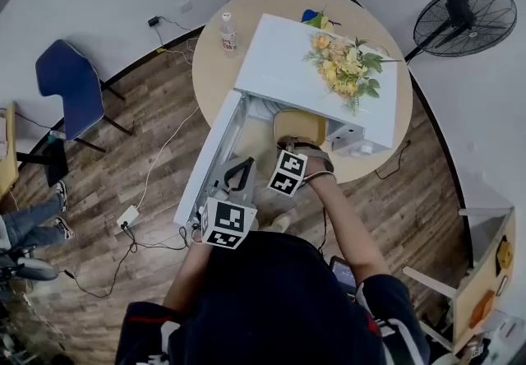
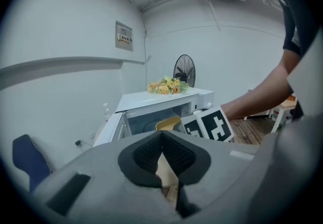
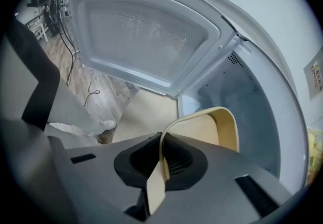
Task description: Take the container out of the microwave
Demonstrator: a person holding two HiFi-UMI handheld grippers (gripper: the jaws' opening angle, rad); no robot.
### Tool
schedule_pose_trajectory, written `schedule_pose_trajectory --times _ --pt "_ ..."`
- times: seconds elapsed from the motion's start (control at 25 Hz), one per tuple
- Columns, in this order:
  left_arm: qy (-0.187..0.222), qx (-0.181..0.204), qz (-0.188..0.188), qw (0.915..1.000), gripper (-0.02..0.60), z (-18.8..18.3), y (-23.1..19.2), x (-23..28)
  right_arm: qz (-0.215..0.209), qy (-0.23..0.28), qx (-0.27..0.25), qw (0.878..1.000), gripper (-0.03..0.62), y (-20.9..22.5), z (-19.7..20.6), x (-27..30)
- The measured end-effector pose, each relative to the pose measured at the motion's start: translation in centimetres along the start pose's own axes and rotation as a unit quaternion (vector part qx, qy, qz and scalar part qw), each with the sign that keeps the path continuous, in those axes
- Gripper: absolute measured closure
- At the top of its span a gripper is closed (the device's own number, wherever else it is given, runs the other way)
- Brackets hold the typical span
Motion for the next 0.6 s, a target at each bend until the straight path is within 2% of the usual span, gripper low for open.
schedule_pose_trajectory --times 0.32,0.6 --pt "0.010 0.011 0.005 0.9999 0.569 -0.6 0.8 -0.1 -0.005 0.003 0.013 1.000 0.579 -1.5 0.7 -2.9" --pt "0.017 0.027 0.028 0.9991 0.569 -1.6 2.3 0.9 -0.009 -0.005 0.053 0.999 0.579 -2.4 2.3 -4.8"
Point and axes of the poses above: the fingertips, and each gripper's own axes: x forward along the fingers, y to its right, z out of its underside, the point moved 3 cm from there along -x, backward along the fingers, and after that the axes turned 9 degrees about z, right-handed, at the moved point
